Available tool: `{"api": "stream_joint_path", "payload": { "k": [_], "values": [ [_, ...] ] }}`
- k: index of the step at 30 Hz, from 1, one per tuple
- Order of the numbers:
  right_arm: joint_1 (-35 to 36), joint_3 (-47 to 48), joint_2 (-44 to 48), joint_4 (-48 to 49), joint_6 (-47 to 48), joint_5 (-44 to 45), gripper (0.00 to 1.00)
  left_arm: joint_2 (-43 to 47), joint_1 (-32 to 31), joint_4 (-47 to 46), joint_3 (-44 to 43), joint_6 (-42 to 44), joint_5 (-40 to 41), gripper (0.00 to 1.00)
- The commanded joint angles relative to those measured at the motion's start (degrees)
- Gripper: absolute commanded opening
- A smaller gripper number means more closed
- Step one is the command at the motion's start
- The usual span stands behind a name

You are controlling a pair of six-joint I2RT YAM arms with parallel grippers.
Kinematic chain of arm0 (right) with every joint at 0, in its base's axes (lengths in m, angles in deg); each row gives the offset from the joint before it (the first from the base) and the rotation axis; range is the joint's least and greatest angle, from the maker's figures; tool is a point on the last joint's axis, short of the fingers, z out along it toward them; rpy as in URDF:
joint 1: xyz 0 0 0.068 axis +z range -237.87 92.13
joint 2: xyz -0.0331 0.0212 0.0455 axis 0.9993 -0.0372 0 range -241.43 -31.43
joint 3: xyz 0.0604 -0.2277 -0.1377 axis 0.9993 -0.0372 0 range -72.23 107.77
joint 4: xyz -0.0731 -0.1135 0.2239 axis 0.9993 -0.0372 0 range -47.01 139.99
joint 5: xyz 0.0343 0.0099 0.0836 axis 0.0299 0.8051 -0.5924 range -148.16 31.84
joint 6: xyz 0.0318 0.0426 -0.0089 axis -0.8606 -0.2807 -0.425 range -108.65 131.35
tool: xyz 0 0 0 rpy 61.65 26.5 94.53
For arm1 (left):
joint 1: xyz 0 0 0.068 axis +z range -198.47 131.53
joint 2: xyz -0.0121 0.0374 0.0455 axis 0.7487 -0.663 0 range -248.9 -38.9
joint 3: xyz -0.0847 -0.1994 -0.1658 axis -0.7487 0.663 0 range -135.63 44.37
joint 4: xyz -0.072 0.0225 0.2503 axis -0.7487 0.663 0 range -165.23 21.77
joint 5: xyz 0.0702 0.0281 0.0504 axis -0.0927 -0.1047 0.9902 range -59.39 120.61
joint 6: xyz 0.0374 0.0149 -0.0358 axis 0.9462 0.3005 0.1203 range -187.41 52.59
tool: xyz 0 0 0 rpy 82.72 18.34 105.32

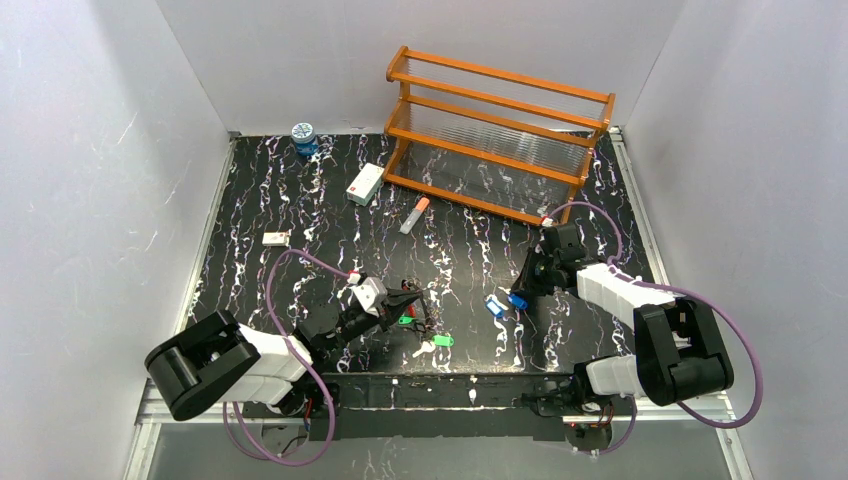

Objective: Put the keys on the keyring

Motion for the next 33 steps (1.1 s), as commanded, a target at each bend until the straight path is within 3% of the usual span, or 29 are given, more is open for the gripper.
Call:
{"api": "stream_joint_path", "payload": {
  "k": [1,9,17,33],
  "values": [
    [-0.11,1.88,1.56,-1.68,1.3,-1.37,0.01,1.66,-0.12,-0.23,-0.78,-0.12,0.41,0.0],
    [-0.05,4.6,5.43,-2.23,6.15,-4.54,0.01,2.09,-0.1,0.29,-0.63,-0.18,0.37,0.0],
    [0.95,5.01,6.47,1.14,8.73,-15.15,0.01,1.87,-0.14,0.38,-0.97,-0.2,-0.18,0.0],
    [13.54,10.9,6.62,3.62,15.13,-21.45,0.01,1.44,-0.18,0.56,-1.16,-0.99,-1.4,0.0]
  ]
}}
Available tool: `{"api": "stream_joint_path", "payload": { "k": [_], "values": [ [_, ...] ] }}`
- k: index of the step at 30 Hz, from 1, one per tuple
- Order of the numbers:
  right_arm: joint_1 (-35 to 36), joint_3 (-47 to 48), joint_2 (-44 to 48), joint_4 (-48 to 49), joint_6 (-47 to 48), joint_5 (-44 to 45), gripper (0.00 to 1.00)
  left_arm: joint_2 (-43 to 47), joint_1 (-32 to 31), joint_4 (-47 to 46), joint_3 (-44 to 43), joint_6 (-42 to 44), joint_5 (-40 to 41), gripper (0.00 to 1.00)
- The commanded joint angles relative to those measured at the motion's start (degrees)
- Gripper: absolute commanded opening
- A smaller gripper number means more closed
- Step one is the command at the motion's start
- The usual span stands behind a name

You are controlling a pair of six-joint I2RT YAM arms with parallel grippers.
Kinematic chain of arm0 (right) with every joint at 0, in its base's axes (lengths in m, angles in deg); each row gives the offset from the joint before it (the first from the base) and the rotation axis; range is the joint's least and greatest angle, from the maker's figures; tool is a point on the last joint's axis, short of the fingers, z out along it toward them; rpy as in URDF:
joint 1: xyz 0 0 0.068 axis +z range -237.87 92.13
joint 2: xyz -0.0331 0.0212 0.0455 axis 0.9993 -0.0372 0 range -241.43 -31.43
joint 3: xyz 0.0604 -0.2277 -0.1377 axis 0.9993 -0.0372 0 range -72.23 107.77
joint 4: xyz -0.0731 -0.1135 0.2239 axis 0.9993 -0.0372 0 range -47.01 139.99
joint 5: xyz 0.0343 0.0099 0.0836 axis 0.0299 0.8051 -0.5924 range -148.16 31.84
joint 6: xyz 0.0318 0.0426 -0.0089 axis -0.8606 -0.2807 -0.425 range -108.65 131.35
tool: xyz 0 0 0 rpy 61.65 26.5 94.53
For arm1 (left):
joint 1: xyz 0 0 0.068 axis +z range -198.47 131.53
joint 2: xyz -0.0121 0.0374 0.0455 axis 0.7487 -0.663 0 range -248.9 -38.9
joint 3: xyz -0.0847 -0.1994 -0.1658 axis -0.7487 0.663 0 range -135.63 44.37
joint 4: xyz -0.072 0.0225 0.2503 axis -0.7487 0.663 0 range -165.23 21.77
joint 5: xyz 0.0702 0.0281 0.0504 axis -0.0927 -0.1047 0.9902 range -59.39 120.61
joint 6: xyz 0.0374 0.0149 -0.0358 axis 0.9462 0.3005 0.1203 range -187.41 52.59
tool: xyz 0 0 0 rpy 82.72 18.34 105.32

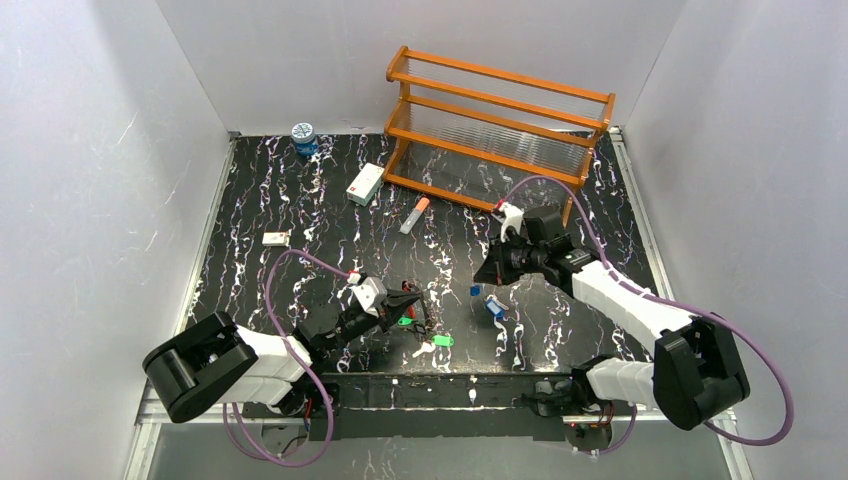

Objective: Put the keys on the keyring

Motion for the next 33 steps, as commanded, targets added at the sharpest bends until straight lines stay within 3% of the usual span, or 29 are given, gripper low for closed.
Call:
{"api": "stream_joint_path", "payload": {
  "k": [1,11,33],
  "values": [
    [4.42,3.41,0.59,4.25,2.94,-5.58,0.01,0.45,-0.12,-0.55,-1.13,-0.35,-0.99,0.0],
    [12.35,6.21,-1.88,8.39,3.57,-8.19,0.01,0.44,-0.18,-0.47,-1.47,-0.72,-1.66,0.0],
    [18.39,9.9,-5.93,10.08,5.79,-9.57,0.01,-0.98,-0.16,-0.47,-2.98,-1.03,-4.71,0.0]
  ]
}}
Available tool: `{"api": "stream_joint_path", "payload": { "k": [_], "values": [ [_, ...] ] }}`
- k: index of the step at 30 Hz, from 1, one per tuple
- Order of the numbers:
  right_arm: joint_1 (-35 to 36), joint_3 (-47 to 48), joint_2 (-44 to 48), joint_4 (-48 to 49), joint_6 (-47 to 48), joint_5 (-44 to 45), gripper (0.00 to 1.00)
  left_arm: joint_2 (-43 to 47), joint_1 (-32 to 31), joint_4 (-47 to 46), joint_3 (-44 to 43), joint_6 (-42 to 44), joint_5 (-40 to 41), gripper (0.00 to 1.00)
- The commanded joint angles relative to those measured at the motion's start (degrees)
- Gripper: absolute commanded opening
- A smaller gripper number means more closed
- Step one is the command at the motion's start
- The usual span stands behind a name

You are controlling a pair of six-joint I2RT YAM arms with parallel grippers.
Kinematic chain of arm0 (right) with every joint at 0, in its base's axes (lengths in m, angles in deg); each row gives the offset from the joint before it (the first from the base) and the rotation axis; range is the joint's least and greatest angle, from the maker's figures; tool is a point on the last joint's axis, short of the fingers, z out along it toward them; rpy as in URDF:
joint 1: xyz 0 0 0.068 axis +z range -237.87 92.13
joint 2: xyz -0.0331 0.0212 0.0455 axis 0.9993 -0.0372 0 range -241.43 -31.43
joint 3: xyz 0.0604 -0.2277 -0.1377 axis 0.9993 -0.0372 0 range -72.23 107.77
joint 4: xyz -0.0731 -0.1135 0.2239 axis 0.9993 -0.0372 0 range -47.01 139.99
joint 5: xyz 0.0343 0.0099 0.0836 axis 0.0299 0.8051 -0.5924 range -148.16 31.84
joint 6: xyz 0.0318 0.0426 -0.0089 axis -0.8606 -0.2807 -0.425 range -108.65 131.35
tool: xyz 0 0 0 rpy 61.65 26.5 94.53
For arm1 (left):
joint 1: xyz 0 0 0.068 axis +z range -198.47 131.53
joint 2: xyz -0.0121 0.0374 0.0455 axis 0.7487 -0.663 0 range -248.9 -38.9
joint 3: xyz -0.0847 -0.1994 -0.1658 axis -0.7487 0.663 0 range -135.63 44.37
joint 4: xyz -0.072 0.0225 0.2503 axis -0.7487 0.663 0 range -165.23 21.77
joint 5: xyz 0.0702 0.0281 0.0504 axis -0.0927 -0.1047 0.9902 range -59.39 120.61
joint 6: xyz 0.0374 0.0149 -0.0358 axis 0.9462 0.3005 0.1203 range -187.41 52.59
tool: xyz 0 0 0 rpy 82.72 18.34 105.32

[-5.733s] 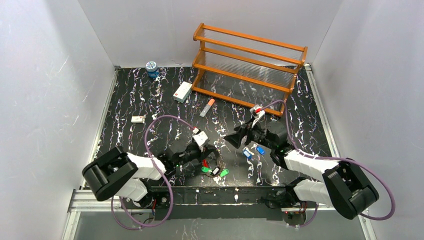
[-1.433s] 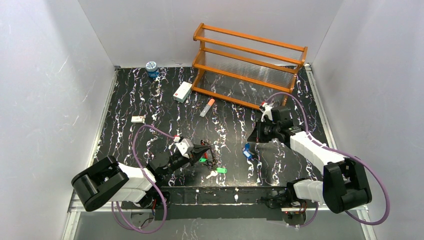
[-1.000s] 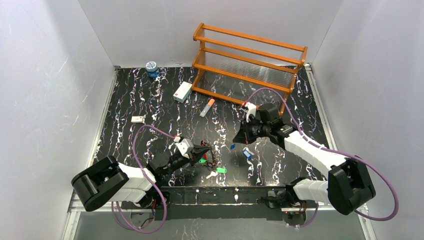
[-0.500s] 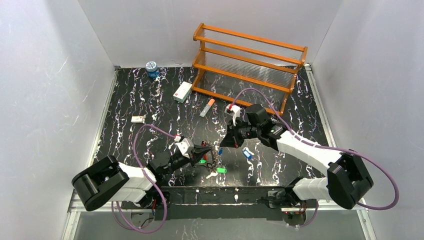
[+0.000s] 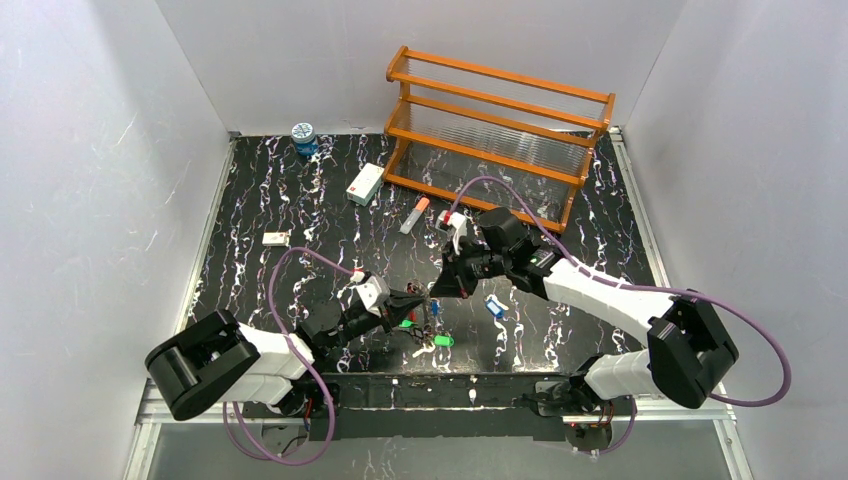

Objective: Put the keys on the keyring

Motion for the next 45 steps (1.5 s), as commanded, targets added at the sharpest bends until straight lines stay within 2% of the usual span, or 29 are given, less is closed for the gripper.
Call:
{"api": "stream_joint_path", "payload": {
  "k": [1,30,45],
  "values": [
    [0.86,3.06,-0.38,1.93,1.63,-1.27,0.01,-0.17,-0.11,-0.82,-1.6,0.36,-1.34,0.0],
    [1.98,3.37,0.45,5.03,2.45,1.07,0.01,-0.7,-0.16,-0.82,-2.02,-0.35,-2.16,0.0],
    [1.97,0.86,2.42,2.61,4.23,8.8,0.01,-0.26,-0.13,-0.83,-2.04,-0.25,-1.61,0.0]
  ]
}}
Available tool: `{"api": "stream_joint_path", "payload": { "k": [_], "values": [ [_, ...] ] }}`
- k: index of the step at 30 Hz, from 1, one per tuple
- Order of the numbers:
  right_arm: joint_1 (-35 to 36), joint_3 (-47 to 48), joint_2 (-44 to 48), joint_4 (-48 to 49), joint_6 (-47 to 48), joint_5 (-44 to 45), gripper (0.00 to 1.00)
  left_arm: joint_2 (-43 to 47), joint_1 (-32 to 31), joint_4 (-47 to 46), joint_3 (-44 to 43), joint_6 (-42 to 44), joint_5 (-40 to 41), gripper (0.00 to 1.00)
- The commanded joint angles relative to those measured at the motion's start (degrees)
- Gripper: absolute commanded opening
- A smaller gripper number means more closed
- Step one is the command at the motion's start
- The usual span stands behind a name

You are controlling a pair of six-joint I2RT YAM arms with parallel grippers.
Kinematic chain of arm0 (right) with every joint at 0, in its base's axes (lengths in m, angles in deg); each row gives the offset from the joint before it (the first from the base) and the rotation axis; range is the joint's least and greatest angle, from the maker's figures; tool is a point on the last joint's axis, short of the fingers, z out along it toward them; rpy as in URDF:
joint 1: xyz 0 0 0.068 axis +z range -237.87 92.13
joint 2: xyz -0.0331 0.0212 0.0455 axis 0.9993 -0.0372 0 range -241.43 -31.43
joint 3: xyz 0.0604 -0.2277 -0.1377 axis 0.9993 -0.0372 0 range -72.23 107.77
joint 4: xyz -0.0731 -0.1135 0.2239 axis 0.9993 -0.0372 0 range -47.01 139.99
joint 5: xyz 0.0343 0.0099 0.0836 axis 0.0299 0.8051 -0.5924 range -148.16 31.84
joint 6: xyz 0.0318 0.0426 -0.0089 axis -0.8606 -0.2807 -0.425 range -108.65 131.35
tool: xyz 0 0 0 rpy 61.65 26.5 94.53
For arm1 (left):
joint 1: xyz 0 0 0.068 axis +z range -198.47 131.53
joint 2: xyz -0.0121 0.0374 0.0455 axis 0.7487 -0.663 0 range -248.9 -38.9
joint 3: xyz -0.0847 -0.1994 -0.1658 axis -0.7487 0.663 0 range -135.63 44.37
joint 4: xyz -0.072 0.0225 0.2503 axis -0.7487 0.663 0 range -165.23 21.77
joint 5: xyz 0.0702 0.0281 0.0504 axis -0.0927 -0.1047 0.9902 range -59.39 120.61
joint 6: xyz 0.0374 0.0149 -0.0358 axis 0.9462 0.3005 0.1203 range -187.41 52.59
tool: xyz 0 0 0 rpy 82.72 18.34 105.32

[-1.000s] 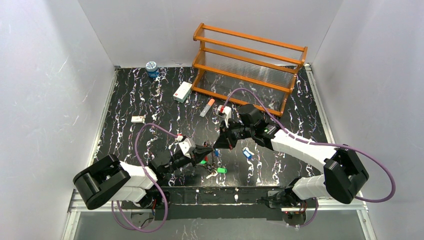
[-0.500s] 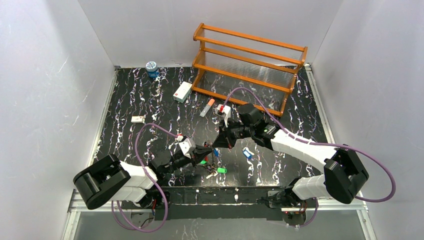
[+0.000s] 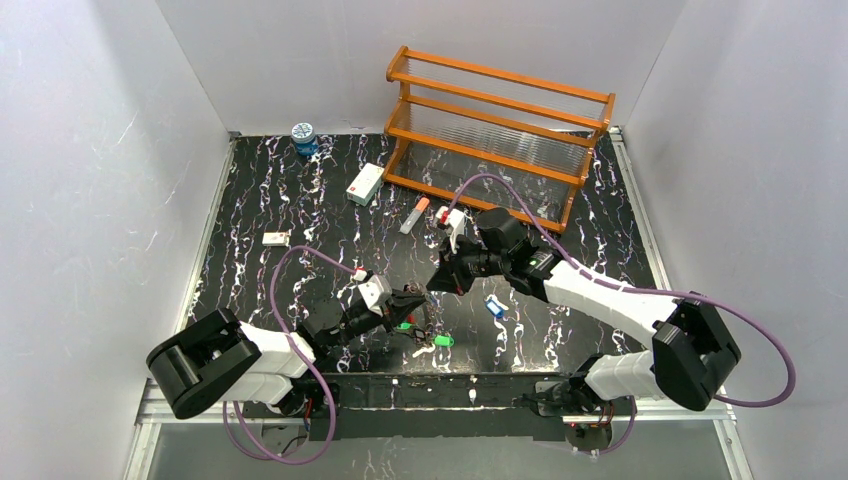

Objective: Put the keys on the keyring

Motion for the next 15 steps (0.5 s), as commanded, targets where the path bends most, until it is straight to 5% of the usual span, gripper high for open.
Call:
{"api": "stream_joint_path", "payload": {
  "k": [1,15],
  "values": [
    [0.14,0.14,2.11,0.46,1.67,3.06,0.01,0.42,-0.18,-1.47,-1.32,-0.17,-0.26,0.0],
    [0.14,-1.27,2.17,0.45,2.45,1.95,0.01,1.01,-0.12,-1.54,-1.58,-0.44,0.1,0.0]
  ]
}}
